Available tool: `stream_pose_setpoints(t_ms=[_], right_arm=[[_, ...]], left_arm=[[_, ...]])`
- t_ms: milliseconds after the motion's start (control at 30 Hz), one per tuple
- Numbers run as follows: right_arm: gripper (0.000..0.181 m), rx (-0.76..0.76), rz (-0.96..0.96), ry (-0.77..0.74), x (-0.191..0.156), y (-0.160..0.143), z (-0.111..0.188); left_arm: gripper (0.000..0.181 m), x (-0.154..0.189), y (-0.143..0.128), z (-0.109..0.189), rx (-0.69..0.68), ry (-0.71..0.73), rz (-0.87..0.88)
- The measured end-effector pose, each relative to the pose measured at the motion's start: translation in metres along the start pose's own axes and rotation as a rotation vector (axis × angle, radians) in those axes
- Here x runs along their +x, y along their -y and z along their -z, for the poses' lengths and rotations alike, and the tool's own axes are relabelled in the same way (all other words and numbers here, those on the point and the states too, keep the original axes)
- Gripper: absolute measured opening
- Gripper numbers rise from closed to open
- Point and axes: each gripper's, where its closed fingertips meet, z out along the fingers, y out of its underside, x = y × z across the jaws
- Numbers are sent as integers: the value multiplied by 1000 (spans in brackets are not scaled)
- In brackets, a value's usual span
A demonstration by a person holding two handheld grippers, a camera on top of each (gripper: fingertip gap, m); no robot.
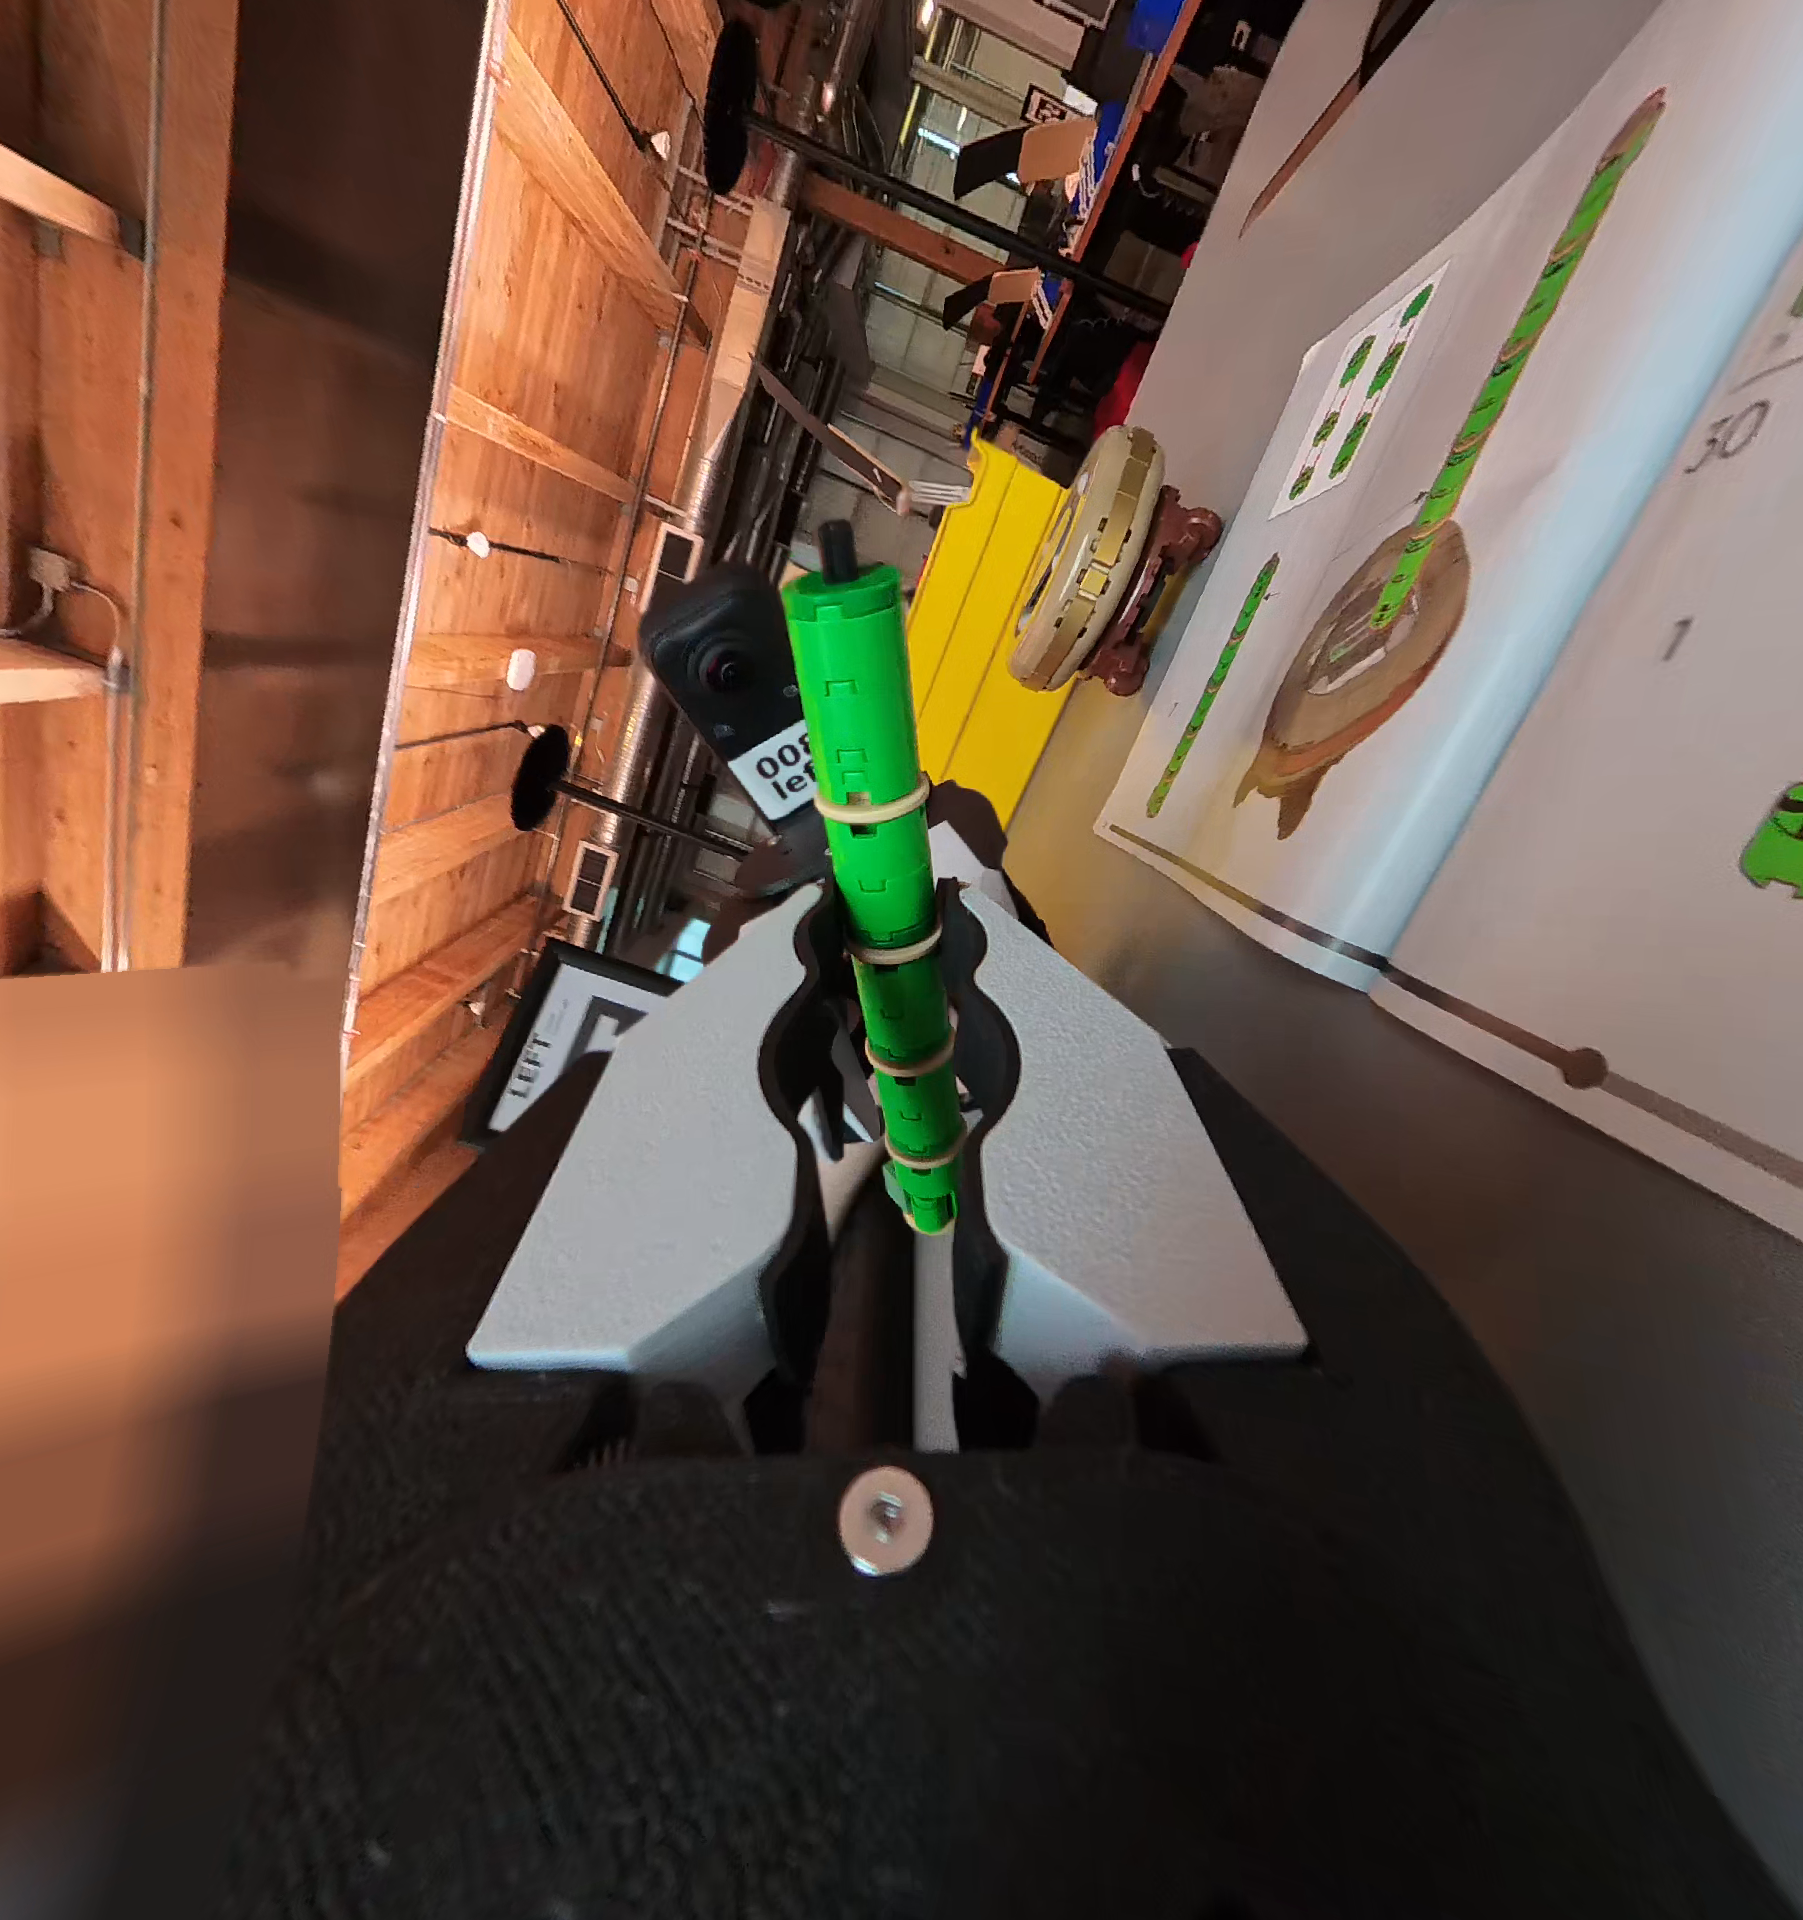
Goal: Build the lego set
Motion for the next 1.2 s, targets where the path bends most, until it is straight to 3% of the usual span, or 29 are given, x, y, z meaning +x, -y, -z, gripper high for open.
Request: stream_pose_setpoints(t_ms=[300, 433, 700, 833, 867, 900, 1033, 1133, 1200], right_arm=[[17, 2, 140, -83, -5, -2, -1], [17, 9, 211, -27, -19, -3, -2], [39, -112, 516, 316, -83, -31, -2], [37, -184, 512, 430, -96, -49, -2], [33, -210, 517, 444, -97, -55, -3], [17, -240, 529, 473, -100, -62, -1], [15, -229, 557, 446, -102, -61, -1], [15, -154, 576, 337, -91, -45, -1], [15, -109, 564, 255, -80, -32, -1]], left_arm=[[23, -2, -5, -6, -29, -2, 0], [15, 5, -2, -5, -22, -27, -22], [14, 67, 12, 12, 50, -422, 53], [15, 94, 15, 16, 63, -592, 70], [15, 98, 12, 15, 45, -608, 74], [15, 100, 8, 13, 22, -615, 71], [15, 101, 8, 17, 18, -588, 20], [34, 80, 27, 37, 94, -400, -58], [33, 57, 49, 66, 211, -214, -132]])
